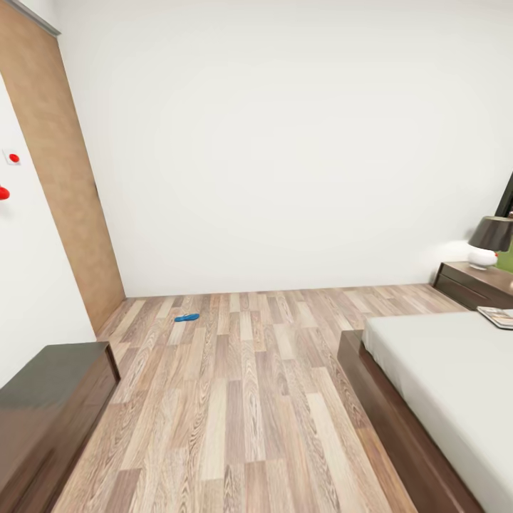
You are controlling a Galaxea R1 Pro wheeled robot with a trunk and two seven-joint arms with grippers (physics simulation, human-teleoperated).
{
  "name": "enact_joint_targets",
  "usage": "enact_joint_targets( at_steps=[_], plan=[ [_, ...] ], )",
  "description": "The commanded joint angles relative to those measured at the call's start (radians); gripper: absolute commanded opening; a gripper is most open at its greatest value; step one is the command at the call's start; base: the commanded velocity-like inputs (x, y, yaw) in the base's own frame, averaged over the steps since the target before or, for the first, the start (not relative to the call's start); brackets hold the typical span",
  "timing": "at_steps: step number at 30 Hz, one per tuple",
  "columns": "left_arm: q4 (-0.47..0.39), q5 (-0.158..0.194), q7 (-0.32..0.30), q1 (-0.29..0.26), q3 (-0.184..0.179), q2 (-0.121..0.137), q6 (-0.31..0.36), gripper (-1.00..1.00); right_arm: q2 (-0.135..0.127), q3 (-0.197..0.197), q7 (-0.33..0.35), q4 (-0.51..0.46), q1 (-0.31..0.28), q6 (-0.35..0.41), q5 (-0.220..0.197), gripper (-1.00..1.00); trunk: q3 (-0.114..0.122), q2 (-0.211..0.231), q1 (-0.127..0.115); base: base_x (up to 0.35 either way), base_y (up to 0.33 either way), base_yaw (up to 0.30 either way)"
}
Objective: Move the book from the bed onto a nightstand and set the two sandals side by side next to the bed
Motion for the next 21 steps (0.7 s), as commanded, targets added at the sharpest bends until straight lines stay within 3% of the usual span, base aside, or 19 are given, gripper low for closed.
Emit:
enact_joint_targets(
  at_steps=[1, 21],
  plan=[
    [0.000, 0.008, 0.000, 0.000, 0.000, 0.000, -0.002, 1.00, 0.000, -0.001, 0.000, 0.000, 0.000, -0.003, -0.001, 1.00, -0.001, 0.000, 0.000, 0.157, 0.000, 0.002],
    [0.001, 0.008, 0.000, -0.001, 0.001, 0.001, -0.002, 1.00, 0.001, 0.001, 0.000, 0.000, 0.000, -0.003, 0.000, 1.00, -0.001, 0.000, 0.000, 0.291, 0.000, 0.000]
  ],
)
